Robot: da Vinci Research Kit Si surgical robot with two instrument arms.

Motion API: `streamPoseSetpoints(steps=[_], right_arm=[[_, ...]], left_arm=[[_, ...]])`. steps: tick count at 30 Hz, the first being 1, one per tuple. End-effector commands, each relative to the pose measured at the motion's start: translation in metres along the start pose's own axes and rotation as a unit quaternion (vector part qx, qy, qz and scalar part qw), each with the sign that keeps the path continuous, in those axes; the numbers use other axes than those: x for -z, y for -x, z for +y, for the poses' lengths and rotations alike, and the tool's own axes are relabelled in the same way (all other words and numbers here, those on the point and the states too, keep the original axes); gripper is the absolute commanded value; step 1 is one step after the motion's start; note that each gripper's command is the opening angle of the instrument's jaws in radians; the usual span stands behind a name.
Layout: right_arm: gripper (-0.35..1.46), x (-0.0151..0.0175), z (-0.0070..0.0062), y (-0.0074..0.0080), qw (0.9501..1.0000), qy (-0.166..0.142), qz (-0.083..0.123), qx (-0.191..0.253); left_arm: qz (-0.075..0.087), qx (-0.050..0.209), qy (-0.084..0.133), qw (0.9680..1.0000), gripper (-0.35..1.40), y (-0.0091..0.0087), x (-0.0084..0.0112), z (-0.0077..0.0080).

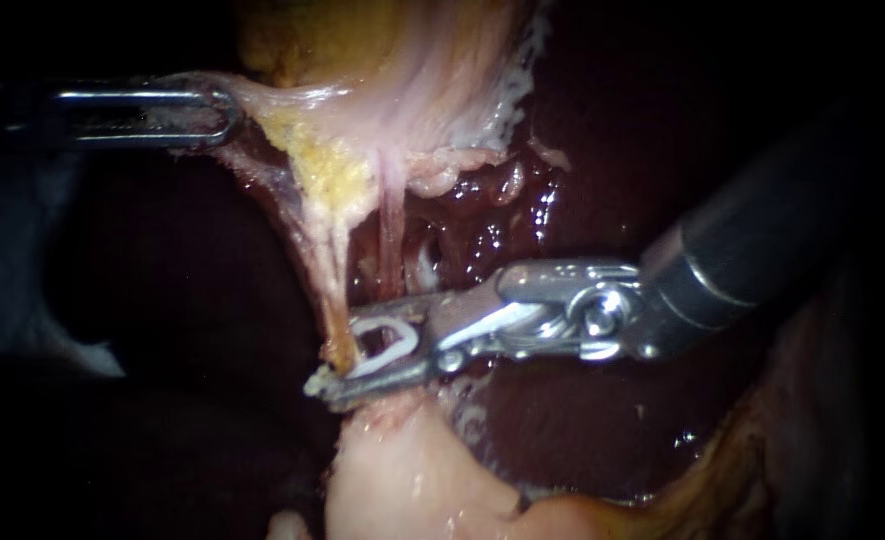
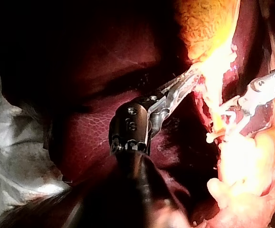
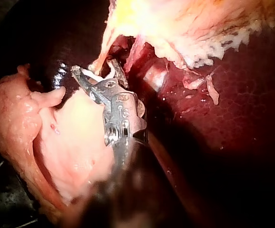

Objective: Clipping second clip left tube

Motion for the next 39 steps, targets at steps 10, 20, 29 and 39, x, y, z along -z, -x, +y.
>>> streamPoseSetpoints(steps=[10,20,29,39], right_arm=[[0.50,-0.0030,-0.0007,0.0003,0.9997,-0.017,0.014,0.002],[0.49,-0.0036,-0.0042,-0.0008,0.9963,-0.075,0.043,0.004],[0.45,-0.0039,-0.0069,-0.0018,0.9923,-0.113,0.050,0.012],[0.20,-0.0032,-0.0059,-0.0017,0.9937,-0.098,0.055,0.010]], left_arm=[[0.000,0.000,0.001,1.0000,-0.35,0.0000,-0.0002,0.0000],[-0.001,0.000,0.001,1.0000,-0.35,0.0000,-0.0001,0.0000],[-0.001,0.000,0.001,1.0000,-0.35,0.0000,-0.0001,0.0000],[-0.001,0.000,0.001,1.0000,-0.35,0.0000,-0.0001,0.0000]])
